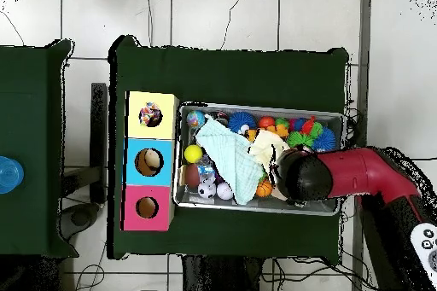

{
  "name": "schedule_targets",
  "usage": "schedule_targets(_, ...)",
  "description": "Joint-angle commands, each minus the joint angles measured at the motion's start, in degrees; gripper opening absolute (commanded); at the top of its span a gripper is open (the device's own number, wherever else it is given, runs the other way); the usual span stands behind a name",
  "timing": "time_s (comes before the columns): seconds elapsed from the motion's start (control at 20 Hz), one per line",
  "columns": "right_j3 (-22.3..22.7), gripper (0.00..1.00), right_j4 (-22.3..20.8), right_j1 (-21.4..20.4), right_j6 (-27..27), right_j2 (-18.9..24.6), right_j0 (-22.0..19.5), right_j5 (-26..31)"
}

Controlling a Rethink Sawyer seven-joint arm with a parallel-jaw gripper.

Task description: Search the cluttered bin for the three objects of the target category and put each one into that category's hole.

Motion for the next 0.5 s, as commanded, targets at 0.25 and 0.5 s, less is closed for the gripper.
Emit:
schedule_targets(0.25, -6.89, 0.00, -5.79, 1.27, -17.57, 1.78, -2.17, 5.40)
schedule_targets(0.5, -7.43, 0.00, -5.98, 1.06, -19.88, 2.58, -3.29, 5.97)
